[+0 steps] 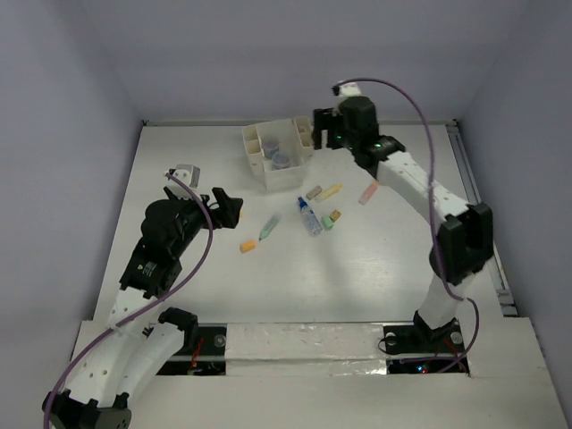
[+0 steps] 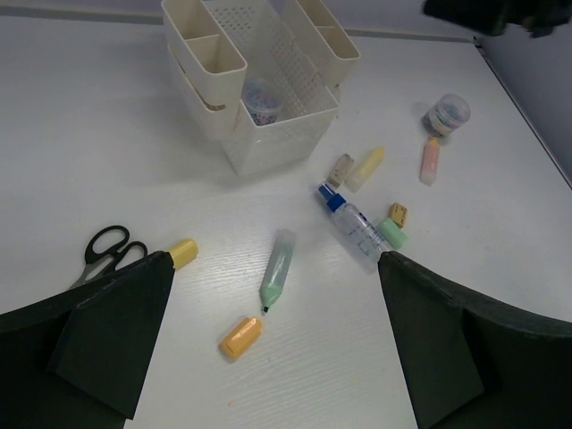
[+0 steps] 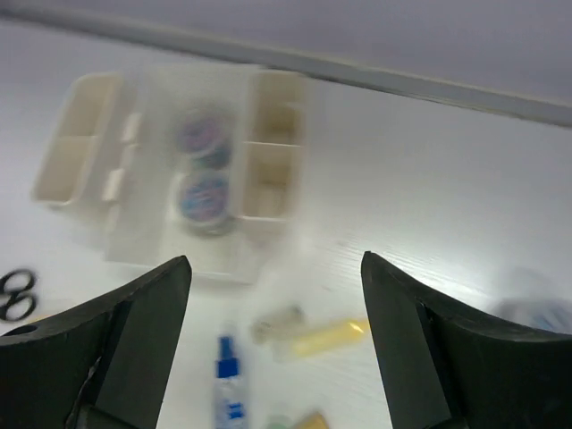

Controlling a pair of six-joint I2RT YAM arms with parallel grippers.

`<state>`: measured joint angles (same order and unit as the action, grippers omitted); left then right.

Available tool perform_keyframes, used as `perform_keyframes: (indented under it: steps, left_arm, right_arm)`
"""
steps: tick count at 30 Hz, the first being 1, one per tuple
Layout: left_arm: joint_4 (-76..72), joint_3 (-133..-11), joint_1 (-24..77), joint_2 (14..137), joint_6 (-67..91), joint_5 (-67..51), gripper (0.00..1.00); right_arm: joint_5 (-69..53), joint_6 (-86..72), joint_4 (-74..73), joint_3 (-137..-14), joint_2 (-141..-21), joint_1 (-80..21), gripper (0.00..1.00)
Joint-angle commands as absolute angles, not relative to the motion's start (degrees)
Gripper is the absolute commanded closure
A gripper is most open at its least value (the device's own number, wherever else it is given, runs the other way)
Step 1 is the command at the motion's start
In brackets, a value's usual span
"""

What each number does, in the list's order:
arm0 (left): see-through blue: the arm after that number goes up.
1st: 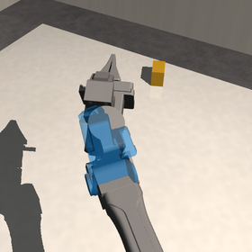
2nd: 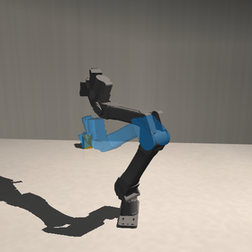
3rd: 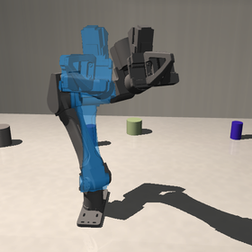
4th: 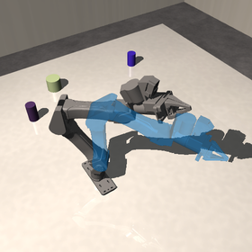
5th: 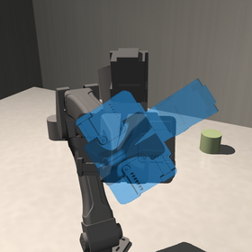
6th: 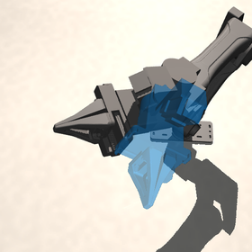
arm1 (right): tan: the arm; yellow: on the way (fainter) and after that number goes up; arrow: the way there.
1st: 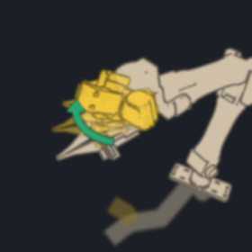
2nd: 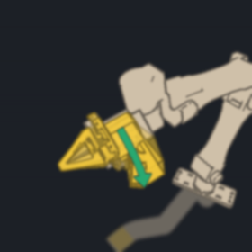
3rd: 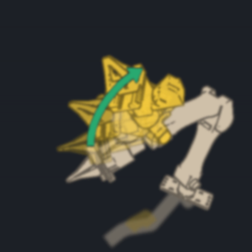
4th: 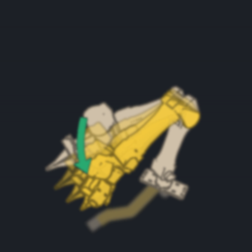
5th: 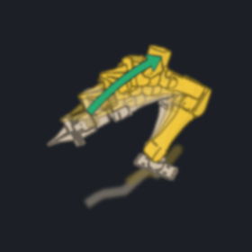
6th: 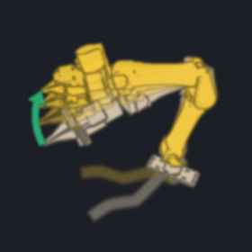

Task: Sort the stationery into containers
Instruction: Pick up the stationery from the center of the board.

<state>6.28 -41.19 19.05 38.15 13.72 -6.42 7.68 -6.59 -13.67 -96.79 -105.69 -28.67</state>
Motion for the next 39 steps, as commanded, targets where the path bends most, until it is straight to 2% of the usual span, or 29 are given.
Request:
perform_keyframes:
  steps: [1, 2, 3, 5, 10, 17, 23, 33, 34, 35, 39]
  left_arm:
    - [4.0, -43.2, 19.2, 37.0, 13.2, -6.9, 0.01]
    - [4.0, -43.2, 19.8, 36.9, 13.2, -7.0, 0.01]
    - [4.0, -43.1, 19.8, 37.0, 13.2, -7.1, 0.01]
    - [4.0, -43.2, 19.8, 36.7, 13.2, -6.9, 0.01]
    - [4.0, -43.1, 19.8, 36.5, 13.2, -6.9, 0.01]
    - [4.0, -43.0, 20.3, 36.1, 13.3, -6.9, 0.01]
    - [4.1, -43.0, 20.3, 36.4, 13.3, -6.9, 0.01]
    - [4.1, -43.1, 20.3, 36.8, 13.2, -6.8, 0.01]
    - [4.1, -43.1, 20.3, 36.9, 13.2, -6.8, 0.01]
    - [4.1, -43.2, 20.3, 37.0, 13.2, -6.8, 0.01]
    - [4.0, -43.1, 20.3, 37.3, 13.2, -6.8, 0.01]
  right_arm:
    - [12.1, -14.7, -9.5, -85.3, -96.8, -17.7, 0.16]
    - [12.2, -16.4, -10.0, -82.9, -95.9, -13.9, 0.05]
    - [12.4, -16.9, -11.0, -80.9, -95.4, -12.6, 0.0]
    - [13.1, -17.1, -11.4, -76.7, -95.0, -10.5, 0.0]
    - [13.1, -16.8, -14.3, -75.7, -99.0, -7.0, 0.0]
    - [9.4, -14.7, -16.1, -81.8, -107.0, -6.4, 0.0]
    - [13.4, -13.7, -18.0, -87.3, -113.5, -5.3, 0.01]
    - [15.5, -13.4, -18.9, -92.0, -118.4, -4.7, 0.15]
    - [15.6, -13.4, -18.9, -92.1, -118.5, -4.7, 0.23]
    - [15.5, -13.3, -18.9, -92.3, -118.6, -4.7, 0.35]
    - [15.4, -13.3, -19.6, -93.2, -119.1, -4.7, 0.38]
